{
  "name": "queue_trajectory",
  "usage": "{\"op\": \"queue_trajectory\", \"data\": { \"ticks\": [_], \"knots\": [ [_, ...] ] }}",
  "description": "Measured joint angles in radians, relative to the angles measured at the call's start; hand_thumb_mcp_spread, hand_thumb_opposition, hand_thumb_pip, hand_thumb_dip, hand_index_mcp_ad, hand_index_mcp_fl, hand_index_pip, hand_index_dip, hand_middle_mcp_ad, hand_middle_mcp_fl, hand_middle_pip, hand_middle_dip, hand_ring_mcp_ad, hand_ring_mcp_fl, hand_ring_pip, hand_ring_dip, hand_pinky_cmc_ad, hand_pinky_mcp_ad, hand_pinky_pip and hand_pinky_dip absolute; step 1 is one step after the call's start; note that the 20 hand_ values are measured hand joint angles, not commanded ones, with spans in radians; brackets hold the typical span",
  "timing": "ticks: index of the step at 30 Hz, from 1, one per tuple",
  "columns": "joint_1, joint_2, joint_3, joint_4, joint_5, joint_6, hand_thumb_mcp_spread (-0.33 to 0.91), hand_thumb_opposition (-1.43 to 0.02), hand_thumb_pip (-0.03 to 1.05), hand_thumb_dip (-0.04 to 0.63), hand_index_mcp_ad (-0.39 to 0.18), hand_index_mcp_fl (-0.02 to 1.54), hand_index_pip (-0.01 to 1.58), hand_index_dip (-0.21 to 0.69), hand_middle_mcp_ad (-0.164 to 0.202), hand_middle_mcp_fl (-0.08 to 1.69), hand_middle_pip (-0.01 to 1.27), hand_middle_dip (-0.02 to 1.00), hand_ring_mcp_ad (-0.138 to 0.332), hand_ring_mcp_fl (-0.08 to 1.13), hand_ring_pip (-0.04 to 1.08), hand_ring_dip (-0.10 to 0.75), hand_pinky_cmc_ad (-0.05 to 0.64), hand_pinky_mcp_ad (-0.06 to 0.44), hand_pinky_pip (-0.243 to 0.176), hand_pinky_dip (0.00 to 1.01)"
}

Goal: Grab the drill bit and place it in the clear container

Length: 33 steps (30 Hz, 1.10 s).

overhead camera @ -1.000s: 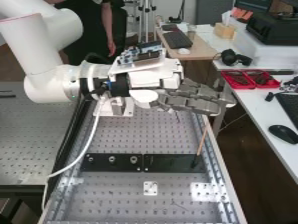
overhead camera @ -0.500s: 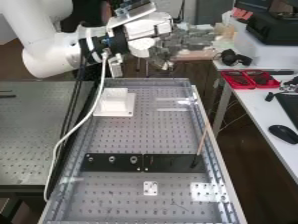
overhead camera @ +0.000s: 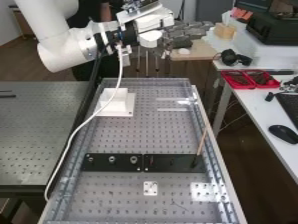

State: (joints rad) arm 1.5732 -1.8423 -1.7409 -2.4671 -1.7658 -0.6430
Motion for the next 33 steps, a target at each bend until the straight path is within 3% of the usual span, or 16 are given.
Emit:
{"op": "queue_trajectory", "data": {
  "ticks": [24,33],
  "knots": [
    [0.058,-0.152,0.082,-0.064,-0.032,0.073,0.65,-1.05,0.46,0.209,-0.187,0.99,0.88,0.187,0.049,0.38,0.14,0.22,0.208,0.08,0.10,0.047,0.346,0.150,-0.075,0.18],
    [0.070,-0.233,0.130,-0.108,-0.010,0.074,0.65,-1.05,0.46,0.227,-0.187,0.99,0.86,0.201,0.049,0.38,0.13,0.22,0.208,0.08,0.10,0.047,0.346,0.150,-0.075,0.19]
  ]
}}
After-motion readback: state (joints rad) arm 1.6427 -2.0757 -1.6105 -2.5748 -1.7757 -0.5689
